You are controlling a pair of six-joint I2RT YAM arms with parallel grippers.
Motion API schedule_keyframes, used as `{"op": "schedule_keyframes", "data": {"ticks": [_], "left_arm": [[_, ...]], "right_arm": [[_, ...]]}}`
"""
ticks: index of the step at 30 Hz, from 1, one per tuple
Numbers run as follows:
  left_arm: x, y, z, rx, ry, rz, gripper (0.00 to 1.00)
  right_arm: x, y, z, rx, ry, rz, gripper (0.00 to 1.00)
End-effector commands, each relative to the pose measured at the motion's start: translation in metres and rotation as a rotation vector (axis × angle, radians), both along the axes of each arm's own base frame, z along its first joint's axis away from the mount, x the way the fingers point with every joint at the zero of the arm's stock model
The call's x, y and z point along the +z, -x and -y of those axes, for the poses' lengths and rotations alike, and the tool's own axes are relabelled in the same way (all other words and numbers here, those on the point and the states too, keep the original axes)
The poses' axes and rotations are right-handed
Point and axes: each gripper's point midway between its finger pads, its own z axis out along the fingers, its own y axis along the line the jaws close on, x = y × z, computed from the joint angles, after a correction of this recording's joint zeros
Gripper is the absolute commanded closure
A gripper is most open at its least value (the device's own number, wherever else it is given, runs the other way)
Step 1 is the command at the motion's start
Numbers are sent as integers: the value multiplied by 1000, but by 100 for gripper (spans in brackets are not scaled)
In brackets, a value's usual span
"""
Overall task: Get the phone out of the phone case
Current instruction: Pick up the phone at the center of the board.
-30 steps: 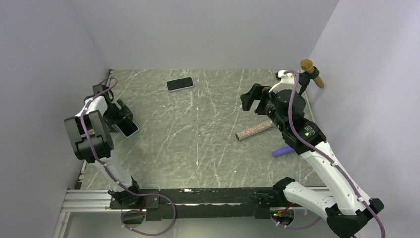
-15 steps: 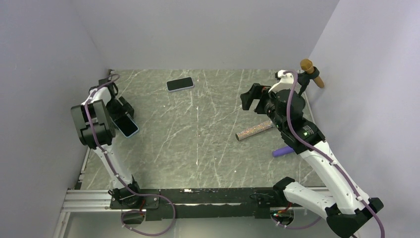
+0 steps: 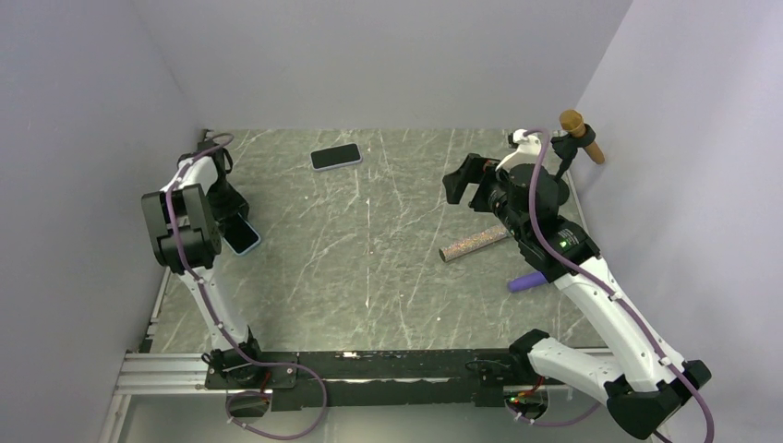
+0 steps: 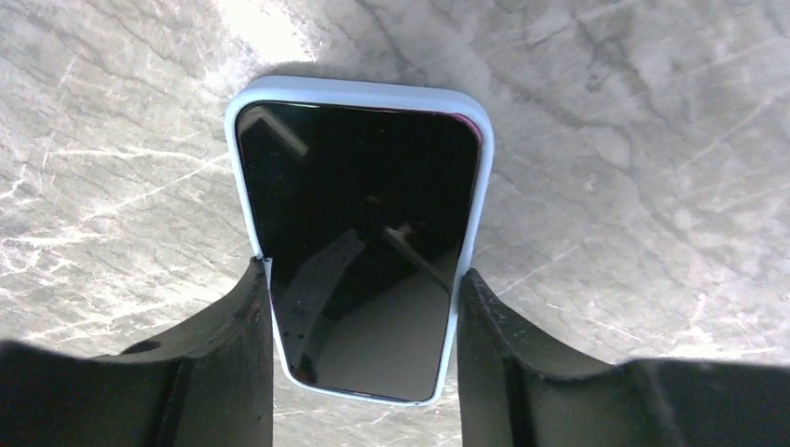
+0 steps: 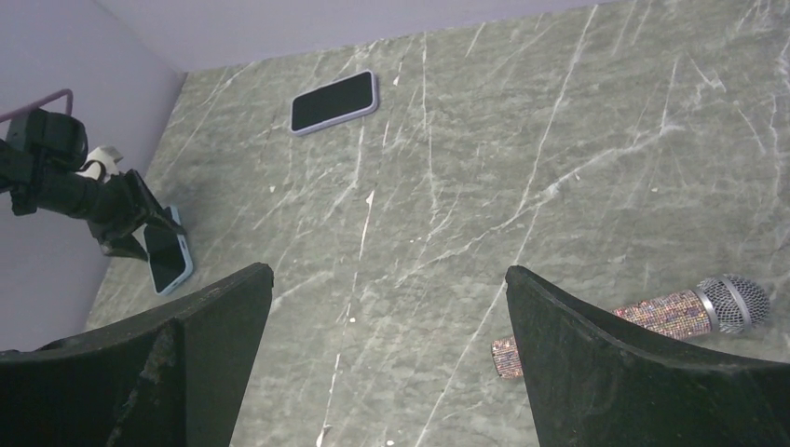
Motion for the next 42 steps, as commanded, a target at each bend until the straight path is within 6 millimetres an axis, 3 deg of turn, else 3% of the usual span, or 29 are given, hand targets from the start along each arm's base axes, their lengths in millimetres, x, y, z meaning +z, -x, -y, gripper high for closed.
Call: {"op": "schedule_keyframes", "data": {"ticks": [1, 3, 9, 12, 16, 18, 28, 34, 42], "left_arm": [[-10, 12, 5, -39, 30, -11, 67], [-5, 12, 5, -34, 31, -1, 97], [9, 13, 1, -29, 8, 27, 99], [18, 13, -3, -17, -10, 52, 60], [28, 13, -3, -25, 1, 110, 30], [30, 12, -3, -33, 12, 133, 3], [10, 7, 12, -39, 153, 143, 1], [-4, 23, 9, 39, 94, -32, 1], [-17, 29, 12, 97, 105, -51, 7]], "right_arm": [[18, 0, 5, -45, -60, 29, 0], [16, 0, 9, -74, -66, 11, 0], [13, -3, 10, -83, -42, -21, 0], [16, -2, 7, -62, -29, -18, 0], [19, -1, 3, -40, -46, -11, 0], [19, 0, 1, -32, -57, -10, 0], [17, 2, 3, -31, -49, -9, 0], [14, 0, 5, -46, -47, -4, 0], [10, -5, 0, -41, -53, -15, 0]]}}
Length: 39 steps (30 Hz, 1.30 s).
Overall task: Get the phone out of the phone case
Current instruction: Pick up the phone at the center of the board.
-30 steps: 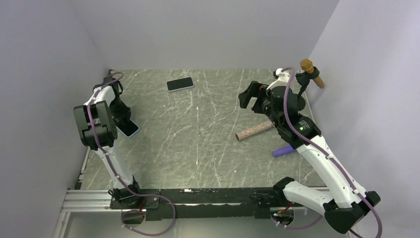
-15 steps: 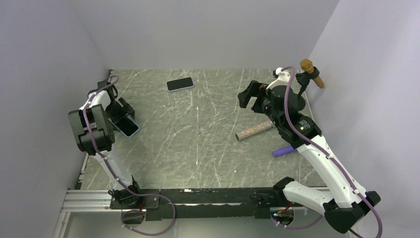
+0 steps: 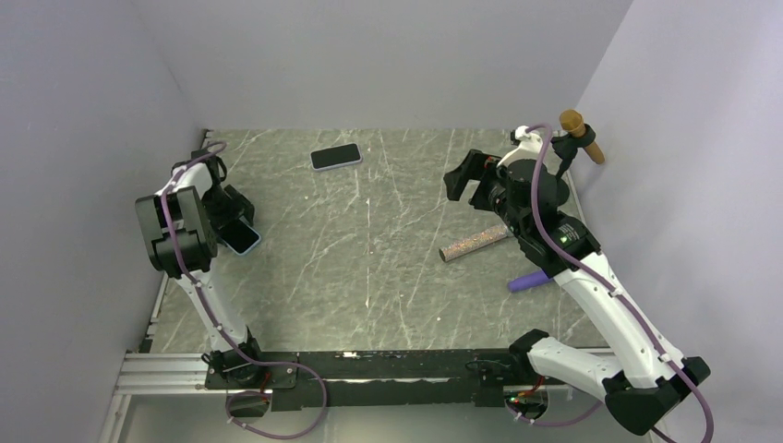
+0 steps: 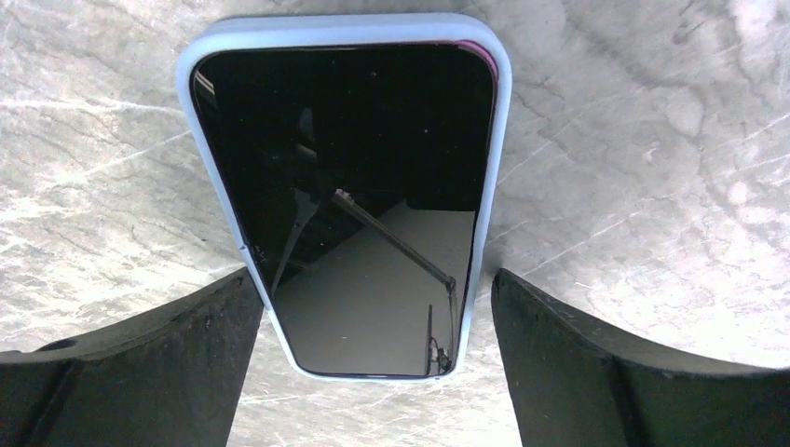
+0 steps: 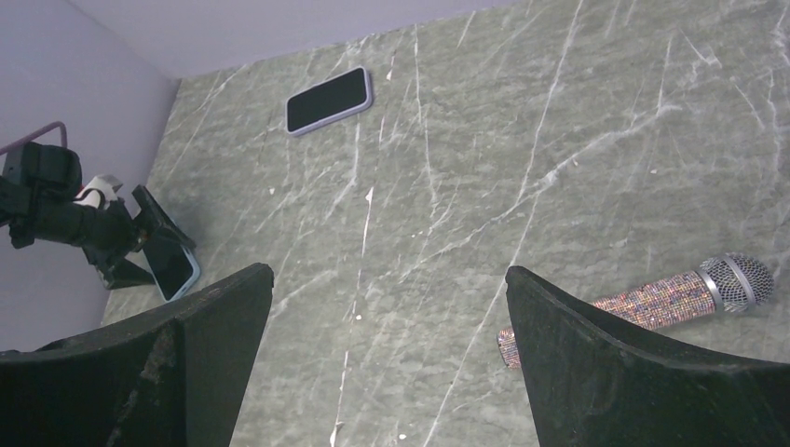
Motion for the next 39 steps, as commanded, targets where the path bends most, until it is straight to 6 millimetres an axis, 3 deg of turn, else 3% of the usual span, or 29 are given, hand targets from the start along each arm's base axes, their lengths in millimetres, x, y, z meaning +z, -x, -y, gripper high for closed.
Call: {"op": "schedule_keyframes", "data": {"ticks": [1, 4, 15, 24, 30, 35, 39], "left_arm": [[-13, 12, 3, 59, 13, -69, 9], [-14, 14, 3, 68, 14, -54, 15], [3, 7, -2, 37, -13, 25, 54], [34, 1, 0, 7, -62, 135, 55], [56, -8, 14, -64, -74, 235, 60], [77, -16, 32, -127, -70, 328, 69], [101, -24, 68, -253, -56, 439, 73]], "right_arm": [[8, -4, -3, -2, -27, 28, 0], [8, -5, -5, 4, -31, 26, 0], [7, -6, -5, 3, -34, 21, 0], [0, -9, -9, 8, -31, 0, 0], [-6, -12, -12, 13, -23, -17, 0], [-12, -15, -14, 9, -29, -31, 0], [-25, -16, -11, -18, -37, -54, 0]]}}
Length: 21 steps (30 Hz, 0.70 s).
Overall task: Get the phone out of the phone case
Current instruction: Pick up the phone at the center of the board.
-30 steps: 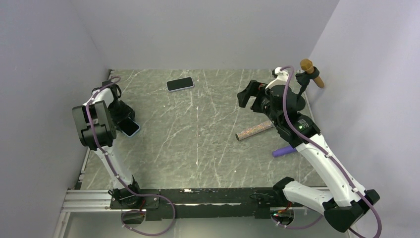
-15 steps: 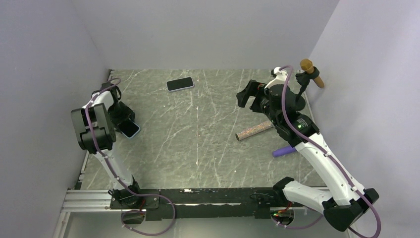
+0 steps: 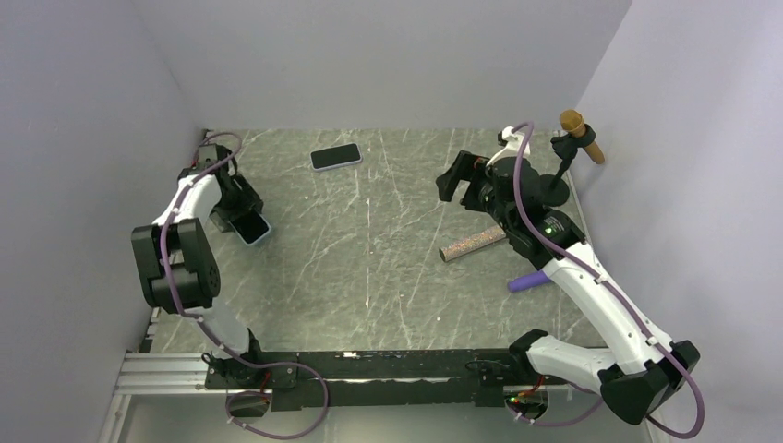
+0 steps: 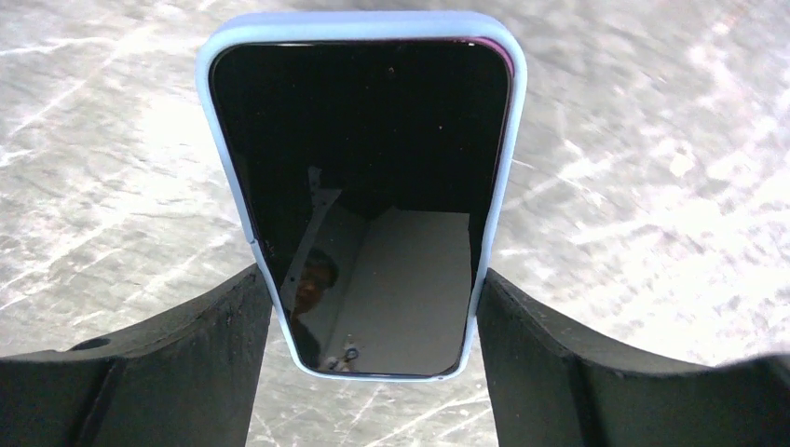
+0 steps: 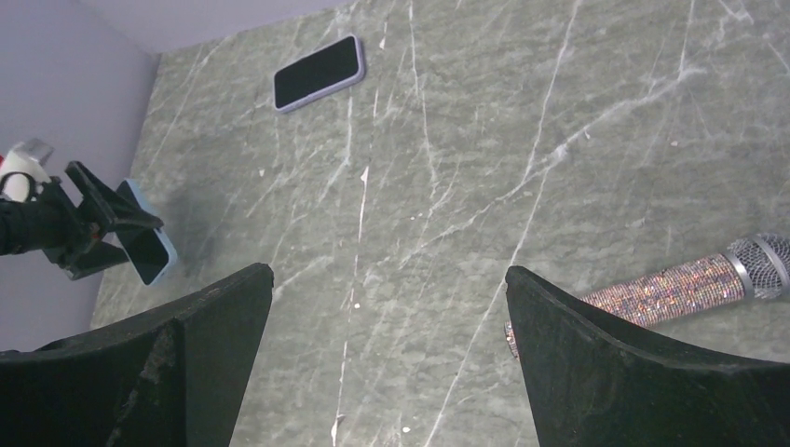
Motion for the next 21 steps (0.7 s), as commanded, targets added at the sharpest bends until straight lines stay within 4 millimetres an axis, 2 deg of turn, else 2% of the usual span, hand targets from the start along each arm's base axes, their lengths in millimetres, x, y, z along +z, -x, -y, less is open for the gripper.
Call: {"op": "schedule_keyframes", "data": {"ticks": [1, 4, 6, 10, 13, 16, 18, 20, 21], "left_arm": [[49, -22, 41, -167, -13, 207, 73], [72, -23, 80, -295, -12, 297, 74], [90, -21, 114, -406, -1, 379, 76], [128, -6, 179, -653, 33, 546, 77], [151, 9, 213, -795, 40, 641, 77], [162, 22, 237, -878, 77, 692, 78], [167, 28, 246, -906, 97, 710, 78], [170, 32, 250, -918, 117, 721, 82], [172, 34, 252, -919, 130, 727, 88]], "right_arm": [[-6, -5, 0, -19, -31, 5, 0], [-19, -3, -12, 52, -17, -30, 0], [-29, 1, -28, 144, -20, -59, 0], [-39, 4, -49, 239, -68, -93, 0], [-44, 2, -63, 282, -106, -128, 0], [-49, 1, -81, 359, -155, -159, 0], [-53, 2, -94, 408, -193, -171, 0], [-62, 7, -109, 468, -240, -186, 1], [-65, 9, -117, 493, -262, -192, 1]]}}
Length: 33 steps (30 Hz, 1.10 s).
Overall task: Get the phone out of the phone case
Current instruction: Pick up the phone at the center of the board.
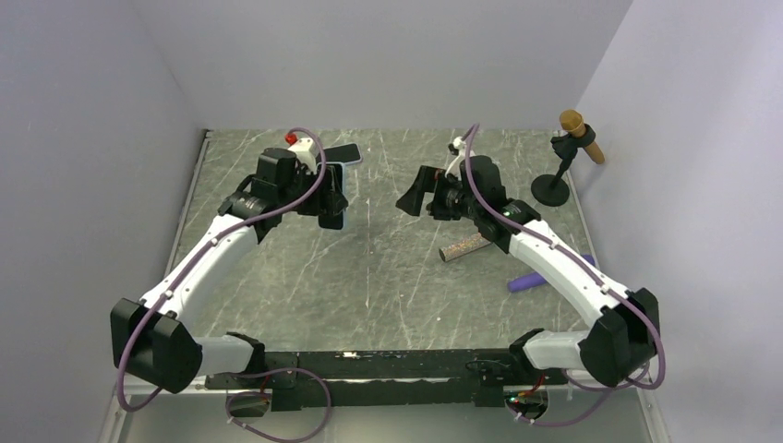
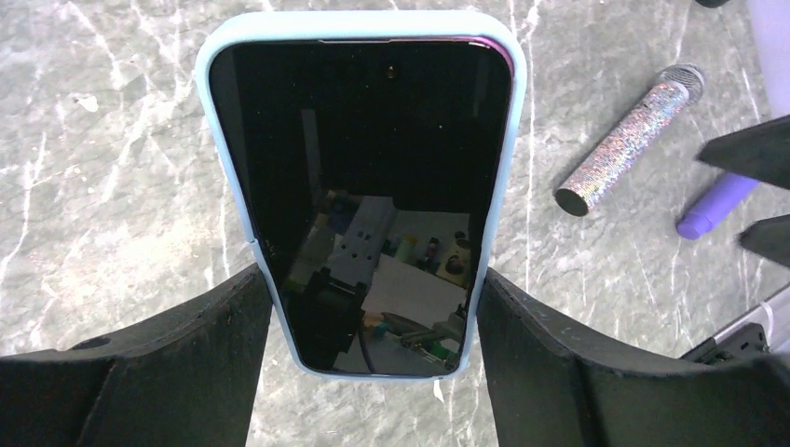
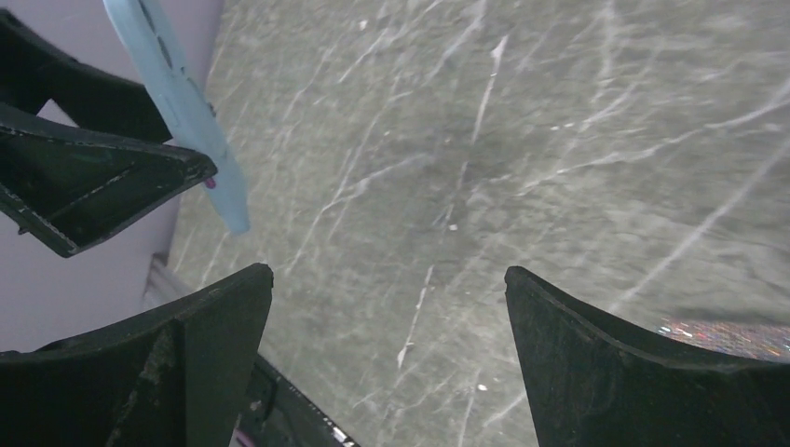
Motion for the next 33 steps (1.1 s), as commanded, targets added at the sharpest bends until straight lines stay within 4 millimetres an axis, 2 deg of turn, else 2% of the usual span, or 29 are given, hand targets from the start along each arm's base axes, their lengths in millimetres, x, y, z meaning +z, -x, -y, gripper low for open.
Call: {"op": "schedule_keyframes", "data": {"ticks": [1, 2, 6, 11, 13, 15, 19, 21, 23, 27, 30, 33], "left_arm": [[31, -2, 14, -65, 75, 115, 95], [32, -1, 14, -56, 81, 112, 100], [29, 0, 6, 4, 83, 93, 100], [32, 4, 10, -9, 110, 94, 100], [32, 5, 11, -22, 113, 91, 100], [35, 5, 14, -39, 118, 101, 100], [34, 7, 20, -72, 140, 104, 100], [32, 7, 23, -87, 146, 102, 100], [30, 8, 26, -99, 150, 95, 100], [30, 10, 30, -115, 146, 101, 100], [28, 11, 31, -111, 120, 102, 100], [28, 11, 31, -110, 101, 111, 100]], "right_arm": [[7, 13, -48, 164, -175, 7, 3], [5, 16, -59, 193, -188, 8, 6], [-9, 23, -98, 236, -186, 34, 13], [-14, 24, -126, 253, -208, 69, 20], [-14, 17, -127, 225, -197, 72, 22], [-15, 7, -117, 150, -163, 67, 23], [9, -19, -96, 43, -171, 85, 24], [25, -32, -93, 23, -190, 85, 25], [33, -41, -98, 32, -184, 63, 26], [32, -59, -116, 43, -165, 5, 30], [33, -64, -127, 49, -196, -15, 34], [26, -65, -137, 62, -206, -41, 39]]}}
